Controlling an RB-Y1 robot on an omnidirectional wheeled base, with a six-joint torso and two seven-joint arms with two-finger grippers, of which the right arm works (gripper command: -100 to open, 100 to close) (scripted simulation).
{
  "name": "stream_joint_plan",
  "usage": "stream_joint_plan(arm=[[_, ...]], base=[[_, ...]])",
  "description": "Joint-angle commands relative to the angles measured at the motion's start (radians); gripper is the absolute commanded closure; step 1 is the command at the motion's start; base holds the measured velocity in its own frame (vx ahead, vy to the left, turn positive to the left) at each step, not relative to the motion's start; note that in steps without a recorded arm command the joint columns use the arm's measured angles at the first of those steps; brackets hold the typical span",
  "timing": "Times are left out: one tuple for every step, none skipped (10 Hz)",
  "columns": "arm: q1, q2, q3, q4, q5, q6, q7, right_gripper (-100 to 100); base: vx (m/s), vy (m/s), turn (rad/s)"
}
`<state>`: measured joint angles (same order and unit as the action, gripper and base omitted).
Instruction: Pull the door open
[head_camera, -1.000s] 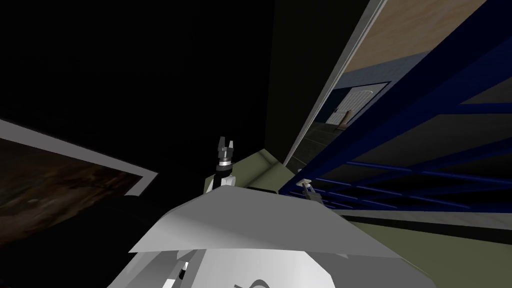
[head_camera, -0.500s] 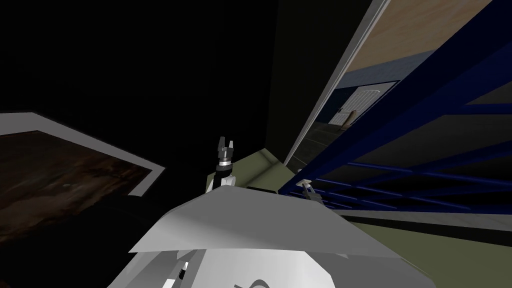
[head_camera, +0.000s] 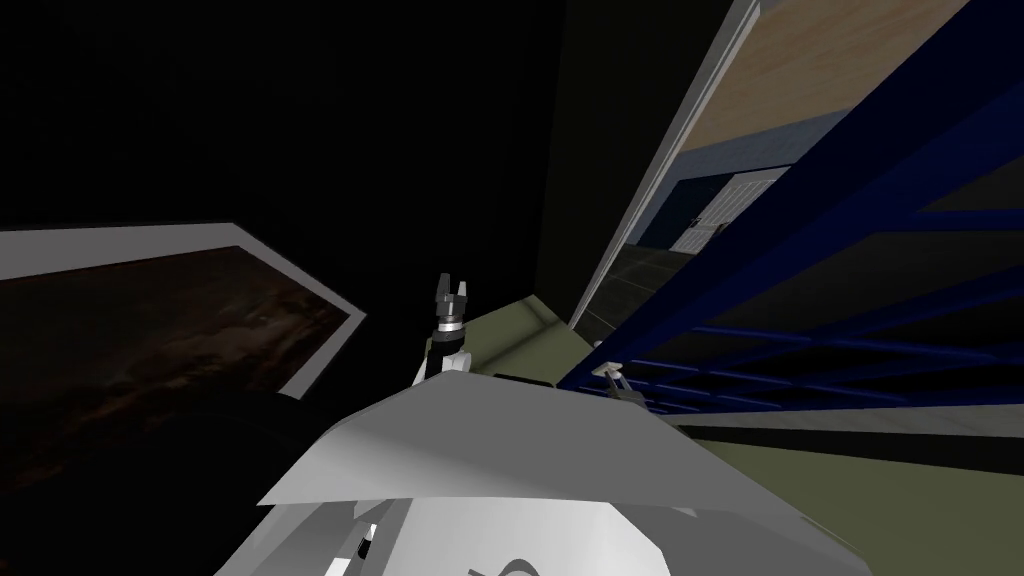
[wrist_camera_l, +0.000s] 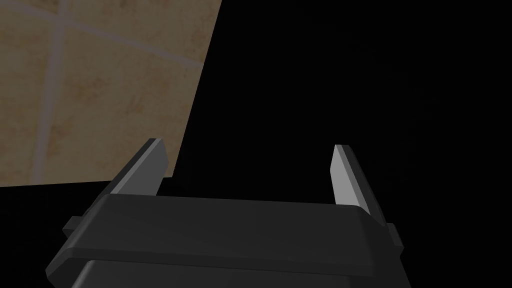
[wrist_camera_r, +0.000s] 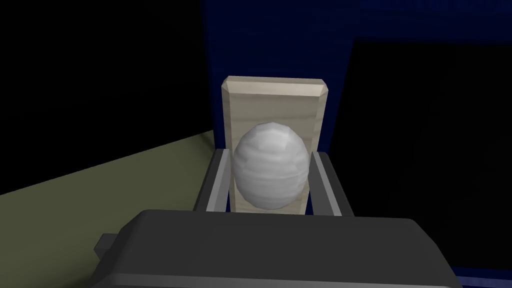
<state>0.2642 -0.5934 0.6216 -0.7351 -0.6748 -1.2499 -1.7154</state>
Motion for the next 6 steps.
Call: stream_joint_plan(arm=[[0.002,-0.008,0.009,0.003,0.005,-0.018,-0.010,100],[0.003,-0.012,0.016,0.008,0.009,-0.027,-0.016,100],[0.001,-0.008,0.013,0.007,0.008,-0.018,-0.012,100],[-0.002,-0.009,0.020,0.017,0.011,-0.025,-0.020,100],[-0.004,-0.010,0.022,0.023,0.013,-0.029,-0.023,100],[-0.007,-0.011,0.025,0.029,0.014,-0.033,-0.027,100]], base=[[-0.215,-0.076,0.132],[-0.202,-0.038,0.110],[-0.081,-0.012,0.023],[-0.136,-0.022,0.136],[-0.225,-0.053,0.181],[-0.228,-0.040,0.128]])
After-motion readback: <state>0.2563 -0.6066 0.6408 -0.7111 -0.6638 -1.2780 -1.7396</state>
